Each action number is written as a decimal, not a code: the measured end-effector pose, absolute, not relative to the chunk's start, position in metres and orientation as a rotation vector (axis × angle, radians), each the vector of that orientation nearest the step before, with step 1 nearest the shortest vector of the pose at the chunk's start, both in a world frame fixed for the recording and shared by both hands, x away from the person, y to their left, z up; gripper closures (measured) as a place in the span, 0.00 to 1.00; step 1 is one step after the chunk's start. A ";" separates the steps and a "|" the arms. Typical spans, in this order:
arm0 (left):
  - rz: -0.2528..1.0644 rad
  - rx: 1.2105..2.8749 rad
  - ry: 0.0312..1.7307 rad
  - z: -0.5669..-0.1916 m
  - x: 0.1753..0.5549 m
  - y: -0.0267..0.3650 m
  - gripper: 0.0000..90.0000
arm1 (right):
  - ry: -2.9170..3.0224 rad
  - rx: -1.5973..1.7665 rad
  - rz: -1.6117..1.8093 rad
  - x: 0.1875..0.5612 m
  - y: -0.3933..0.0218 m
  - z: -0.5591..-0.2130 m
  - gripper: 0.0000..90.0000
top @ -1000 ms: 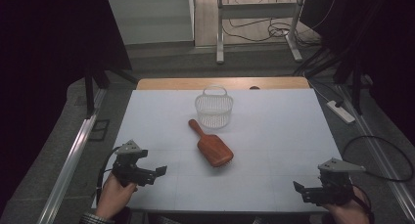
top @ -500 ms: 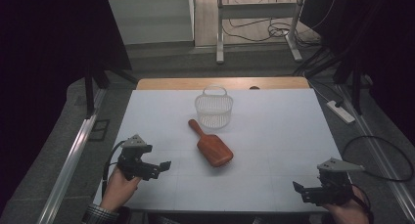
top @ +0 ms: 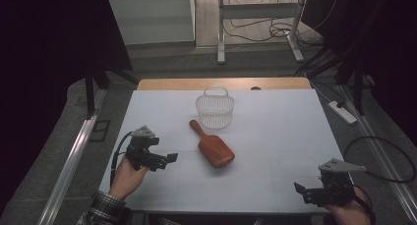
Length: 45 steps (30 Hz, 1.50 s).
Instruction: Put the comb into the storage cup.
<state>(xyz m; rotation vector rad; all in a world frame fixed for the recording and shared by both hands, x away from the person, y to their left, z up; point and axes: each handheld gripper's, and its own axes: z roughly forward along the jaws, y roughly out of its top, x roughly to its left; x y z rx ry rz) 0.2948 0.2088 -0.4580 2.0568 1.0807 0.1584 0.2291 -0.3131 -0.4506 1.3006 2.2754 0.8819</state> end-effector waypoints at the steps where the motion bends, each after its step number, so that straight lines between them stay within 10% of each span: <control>1: 0.158 2.057 1.081 -0.458 0.295 0.209 0.00 | 2.276 1.301 0.881 0.229 -0.313 -0.451 0.00; 45: 0.104 2.212 0.981 -0.466 0.375 0.144 0.00 | 2.291 1.310 0.888 0.231 -0.314 -0.451 0.00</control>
